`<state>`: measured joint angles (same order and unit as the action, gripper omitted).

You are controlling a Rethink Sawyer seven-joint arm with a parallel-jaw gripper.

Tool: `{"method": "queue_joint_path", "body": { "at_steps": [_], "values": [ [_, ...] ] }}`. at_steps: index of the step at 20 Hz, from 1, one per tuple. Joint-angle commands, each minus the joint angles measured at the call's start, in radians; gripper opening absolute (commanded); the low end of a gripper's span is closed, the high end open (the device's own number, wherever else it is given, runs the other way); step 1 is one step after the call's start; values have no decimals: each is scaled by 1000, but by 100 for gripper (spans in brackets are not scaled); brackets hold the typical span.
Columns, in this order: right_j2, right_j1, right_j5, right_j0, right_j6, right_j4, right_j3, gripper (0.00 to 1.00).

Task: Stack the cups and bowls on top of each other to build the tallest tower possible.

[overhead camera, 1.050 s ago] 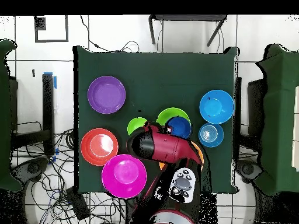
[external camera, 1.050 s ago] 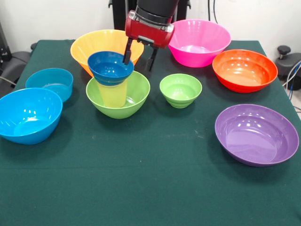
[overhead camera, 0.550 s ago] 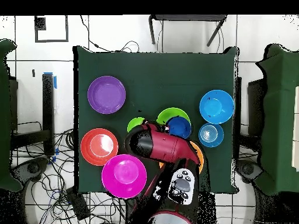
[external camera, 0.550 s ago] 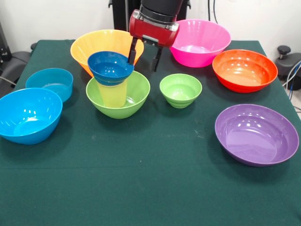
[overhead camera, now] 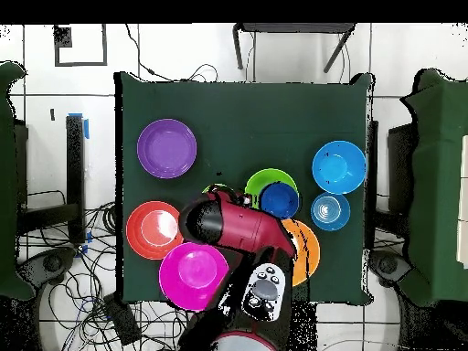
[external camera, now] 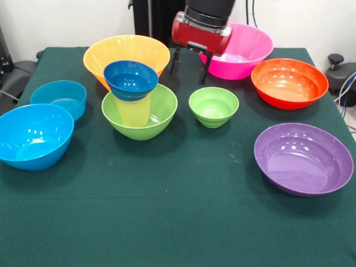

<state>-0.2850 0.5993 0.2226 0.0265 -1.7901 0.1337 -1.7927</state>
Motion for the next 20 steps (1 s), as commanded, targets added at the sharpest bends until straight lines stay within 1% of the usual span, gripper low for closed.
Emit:
{"method": "queue_joint_path", "body": {
  "at_steps": [1,7,9,13,20],
  "values": [
    [76,-34,127,38,-208,58,13,100],
    [66,-37,146,58,-219,74,22,100],
    [85,-34,150,47,-220,79,11,100],
    [72,-31,158,60,-224,73,11,100],
    [110,-17,144,40,-219,68,-10,100]
  ]
}}
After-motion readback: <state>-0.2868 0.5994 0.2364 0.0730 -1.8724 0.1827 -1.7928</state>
